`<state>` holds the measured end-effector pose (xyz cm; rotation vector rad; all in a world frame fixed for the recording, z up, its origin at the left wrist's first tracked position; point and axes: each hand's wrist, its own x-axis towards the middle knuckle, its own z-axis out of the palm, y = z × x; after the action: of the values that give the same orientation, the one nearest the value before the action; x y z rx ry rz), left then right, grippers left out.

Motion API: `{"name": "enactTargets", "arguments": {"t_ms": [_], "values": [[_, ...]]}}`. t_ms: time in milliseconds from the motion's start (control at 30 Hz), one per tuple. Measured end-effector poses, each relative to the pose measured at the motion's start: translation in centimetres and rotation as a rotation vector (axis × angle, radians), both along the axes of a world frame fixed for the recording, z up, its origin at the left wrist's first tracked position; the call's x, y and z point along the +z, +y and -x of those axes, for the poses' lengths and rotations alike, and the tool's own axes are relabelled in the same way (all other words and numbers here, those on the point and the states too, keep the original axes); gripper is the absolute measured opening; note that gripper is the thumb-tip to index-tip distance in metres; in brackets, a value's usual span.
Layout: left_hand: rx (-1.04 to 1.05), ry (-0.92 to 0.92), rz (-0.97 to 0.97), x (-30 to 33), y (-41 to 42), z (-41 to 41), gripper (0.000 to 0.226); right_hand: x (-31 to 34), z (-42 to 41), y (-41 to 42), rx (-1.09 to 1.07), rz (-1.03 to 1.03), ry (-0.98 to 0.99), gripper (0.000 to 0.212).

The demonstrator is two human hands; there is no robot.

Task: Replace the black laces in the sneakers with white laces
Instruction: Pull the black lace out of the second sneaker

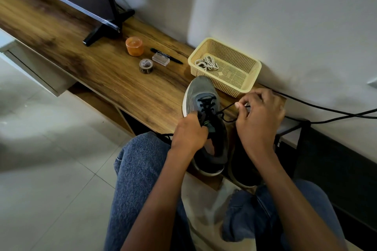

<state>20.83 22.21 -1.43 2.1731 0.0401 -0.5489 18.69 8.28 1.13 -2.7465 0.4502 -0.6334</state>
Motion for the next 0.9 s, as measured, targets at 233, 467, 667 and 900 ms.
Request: {"name": "enactTargets", "arguments": {"t_ms": [233, 467, 667, 900], "values": [[-0.011, 0.008, -0.012, 0.1, 0.1, 0.0, 0.033, 0.4, 0.7, 1.8, 0.348, 0.067, 0.355, 0.039], [-0.025, 0.014, -0.007, 0.2, 0.2, -0.1, 0.032, -1.7, 0.4, 3.3, 0.321, 0.222, 0.229, 0.013], [-0.023, 0.029, -0.009, 0.2, 0.1, -0.1, 0.031, -2.1, 0.5, 2.6, 0.375, 0.231, 0.166, 0.012], [0.0, -0.001, -0.035, 0.1, 0.1, 0.0, 0.038, -0.3, 1.0, 0.3, 0.149, -0.144, -0.044, 0.007]]}}
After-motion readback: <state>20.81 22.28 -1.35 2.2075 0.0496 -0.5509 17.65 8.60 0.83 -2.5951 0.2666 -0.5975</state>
